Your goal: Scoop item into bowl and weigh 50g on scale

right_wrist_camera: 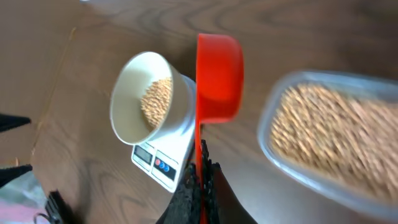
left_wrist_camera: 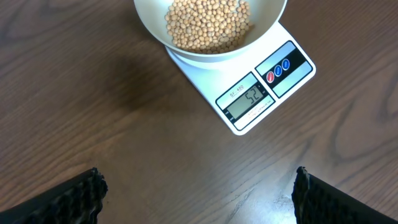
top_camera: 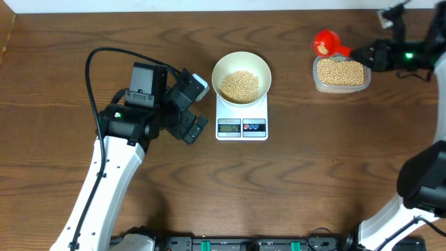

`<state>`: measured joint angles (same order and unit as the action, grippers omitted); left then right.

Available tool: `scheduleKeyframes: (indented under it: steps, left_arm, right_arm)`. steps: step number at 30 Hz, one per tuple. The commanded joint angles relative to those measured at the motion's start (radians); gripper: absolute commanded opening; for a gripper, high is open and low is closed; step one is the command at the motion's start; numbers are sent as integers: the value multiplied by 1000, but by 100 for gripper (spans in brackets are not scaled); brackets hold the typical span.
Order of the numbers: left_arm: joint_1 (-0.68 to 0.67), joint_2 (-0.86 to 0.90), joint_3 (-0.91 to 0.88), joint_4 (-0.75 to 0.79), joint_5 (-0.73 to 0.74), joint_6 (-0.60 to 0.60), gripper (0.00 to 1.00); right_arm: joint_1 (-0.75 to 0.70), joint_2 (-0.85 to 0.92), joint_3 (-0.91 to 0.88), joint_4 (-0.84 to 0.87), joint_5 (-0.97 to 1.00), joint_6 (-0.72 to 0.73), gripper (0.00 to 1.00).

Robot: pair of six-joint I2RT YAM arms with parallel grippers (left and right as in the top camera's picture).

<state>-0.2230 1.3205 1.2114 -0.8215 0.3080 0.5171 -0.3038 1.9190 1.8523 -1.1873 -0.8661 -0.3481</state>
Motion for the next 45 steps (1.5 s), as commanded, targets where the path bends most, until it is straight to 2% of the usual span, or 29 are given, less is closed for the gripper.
scheduleKeyframes:
  steps: [1, 12, 18, 32, 42, 44, 45]
  left_arm:
    - [3, 6, 3, 0, -3, -9, 98]
    - [3, 6, 3, 0, -3, -9, 98]
    - [3, 6, 3, 0, -3, -9, 98]
    - [3, 6, 3, 0, -3, -9, 98]
    - [3, 6, 3, 0, -3, -9, 98]
    - [3, 6, 3, 0, -3, -9, 98]
    - [3, 6, 3, 0, -3, -9, 98]
  right_arm:
    - [-36, -19, 13, -37, 87, -8, 1]
    - [48, -19, 13, -47, 480, -8, 1]
    - [146, -19, 13, -1, 678, -3, 1]
    - [369, -31, 13, -10, 1151, 13, 1]
    - [389, -32, 13, -17, 1156, 64, 1]
    - [389, -32, 14, -8, 1080, 63, 1]
    - [389, -32, 18, 3, 976, 63, 1]
